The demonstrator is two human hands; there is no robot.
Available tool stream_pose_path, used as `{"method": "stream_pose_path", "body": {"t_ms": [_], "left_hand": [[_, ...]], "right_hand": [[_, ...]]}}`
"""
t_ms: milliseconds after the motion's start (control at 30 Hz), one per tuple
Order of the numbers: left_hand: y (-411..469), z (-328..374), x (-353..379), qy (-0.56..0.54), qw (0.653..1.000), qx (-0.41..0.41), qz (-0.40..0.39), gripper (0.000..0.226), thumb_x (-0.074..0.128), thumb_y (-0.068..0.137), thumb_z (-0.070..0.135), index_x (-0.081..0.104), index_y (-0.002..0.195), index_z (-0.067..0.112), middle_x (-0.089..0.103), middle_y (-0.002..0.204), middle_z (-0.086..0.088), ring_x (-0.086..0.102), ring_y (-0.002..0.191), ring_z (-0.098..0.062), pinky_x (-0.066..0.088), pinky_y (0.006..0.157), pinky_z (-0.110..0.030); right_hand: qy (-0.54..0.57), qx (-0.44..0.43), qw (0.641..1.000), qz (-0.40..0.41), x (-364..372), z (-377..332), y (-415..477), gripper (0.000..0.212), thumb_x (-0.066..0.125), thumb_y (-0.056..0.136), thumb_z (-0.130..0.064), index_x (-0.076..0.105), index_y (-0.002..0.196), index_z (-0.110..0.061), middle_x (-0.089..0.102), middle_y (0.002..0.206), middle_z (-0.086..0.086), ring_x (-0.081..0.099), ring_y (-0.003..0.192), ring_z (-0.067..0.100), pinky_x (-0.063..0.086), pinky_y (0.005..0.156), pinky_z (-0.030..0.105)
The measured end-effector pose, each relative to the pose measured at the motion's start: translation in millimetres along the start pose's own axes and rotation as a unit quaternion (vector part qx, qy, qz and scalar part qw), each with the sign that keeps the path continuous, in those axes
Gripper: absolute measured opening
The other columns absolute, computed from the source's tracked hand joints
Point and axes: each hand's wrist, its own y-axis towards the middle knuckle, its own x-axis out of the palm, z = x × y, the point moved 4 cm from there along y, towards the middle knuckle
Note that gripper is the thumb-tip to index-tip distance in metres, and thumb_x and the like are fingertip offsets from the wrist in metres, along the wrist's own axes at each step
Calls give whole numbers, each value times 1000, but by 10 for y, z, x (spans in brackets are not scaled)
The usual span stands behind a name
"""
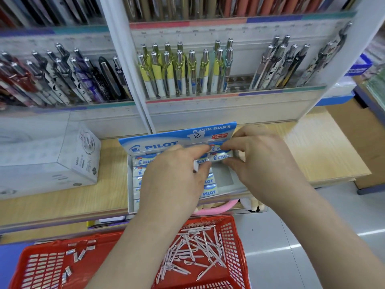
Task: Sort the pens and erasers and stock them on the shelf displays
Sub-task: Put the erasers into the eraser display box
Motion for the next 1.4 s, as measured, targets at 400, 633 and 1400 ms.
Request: {"method": "stream_pose_path", "body": {"t_ms": [400, 633, 1400], "left_hand": [[47, -37, 19, -16, 999, -26, -37, 31, 61, 85, 41, 60, 116, 45, 57, 80, 11, 57, 82, -9, 43, 69, -25], [-166, -35, -22, -645, 730, -208, -92, 19, 53, 91, 7, 68, 103, 11, 74, 90, -11, 72, 83, -20, 58, 69, -26], [-252, -19, -74, -568, 810, -127, -67, 16, 69, 70, 21, 77, 84, 22, 65, 66, 8, 59, 58, -4, 48, 56, -15]], "right_hand": [[48, 68, 996, 12, 120, 13, -23, 12, 81, 70, -11, 76, 80, -17, 58, 81, 1, 57, 75, 24, 47, 66, 30], [443, 155, 882, -40, -188, -214, -199, 22, 75, 75, -24, 71, 95, -32, 63, 78, -7, 60, 68, 7, 49, 61, 19], [501, 204, 839, -58, -184, -251, -410, 28, 73, 69, -30, 72, 96, -23, 73, 81, 6, 70, 72, 16, 58, 63, 29]]}}
